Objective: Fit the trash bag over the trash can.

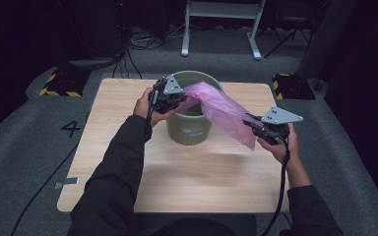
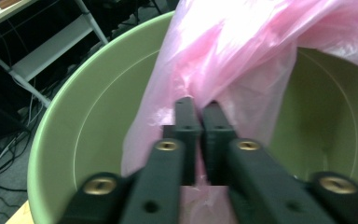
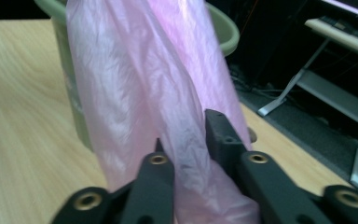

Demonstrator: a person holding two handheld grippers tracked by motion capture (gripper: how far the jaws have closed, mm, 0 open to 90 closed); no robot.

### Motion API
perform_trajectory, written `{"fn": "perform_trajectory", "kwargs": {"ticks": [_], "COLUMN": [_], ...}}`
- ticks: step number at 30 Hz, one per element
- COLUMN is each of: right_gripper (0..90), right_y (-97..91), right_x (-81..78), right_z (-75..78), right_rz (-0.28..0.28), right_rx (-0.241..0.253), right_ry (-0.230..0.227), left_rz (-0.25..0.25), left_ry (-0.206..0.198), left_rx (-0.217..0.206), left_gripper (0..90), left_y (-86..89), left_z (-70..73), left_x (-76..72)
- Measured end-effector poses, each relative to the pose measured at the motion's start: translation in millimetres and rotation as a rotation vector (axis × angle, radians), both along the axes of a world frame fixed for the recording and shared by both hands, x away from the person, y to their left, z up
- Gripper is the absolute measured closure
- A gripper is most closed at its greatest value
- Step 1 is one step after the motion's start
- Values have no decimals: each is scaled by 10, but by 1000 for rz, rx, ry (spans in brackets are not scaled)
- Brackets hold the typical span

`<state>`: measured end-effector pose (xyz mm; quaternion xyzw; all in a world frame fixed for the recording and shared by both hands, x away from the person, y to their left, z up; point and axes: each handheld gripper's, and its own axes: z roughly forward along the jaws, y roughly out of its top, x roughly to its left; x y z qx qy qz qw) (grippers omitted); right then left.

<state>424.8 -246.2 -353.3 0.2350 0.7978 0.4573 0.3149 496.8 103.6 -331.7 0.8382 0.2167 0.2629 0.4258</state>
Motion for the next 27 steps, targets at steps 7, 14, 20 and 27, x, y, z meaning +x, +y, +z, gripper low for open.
{"fn": "perform_trajectory", "kwargs": {"ticks": [7, 14, 20, 27], "right_gripper": [875, 879, 877, 875], "right_y": [-41, -10, -13, 212], "right_x": [-3, 26, 80, 133], "right_z": [162, 303, 380, 504], "right_rz": [-11, -14, -26, 1], "right_rx": [45, 26, 43, -7], "right_ry": [-56, -70, -71, -85], "left_rz": [47, 31, 38, -46], "left_ry": [-3, -20, -18, -36], "left_rx": [-104, -83, -110, -65], "left_gripper": [365, 334, 327, 327], "left_y": [118, 123, 127, -184], "left_z": [72, 152, 158, 221], "left_x": [-63, -171, -170, -237]}}
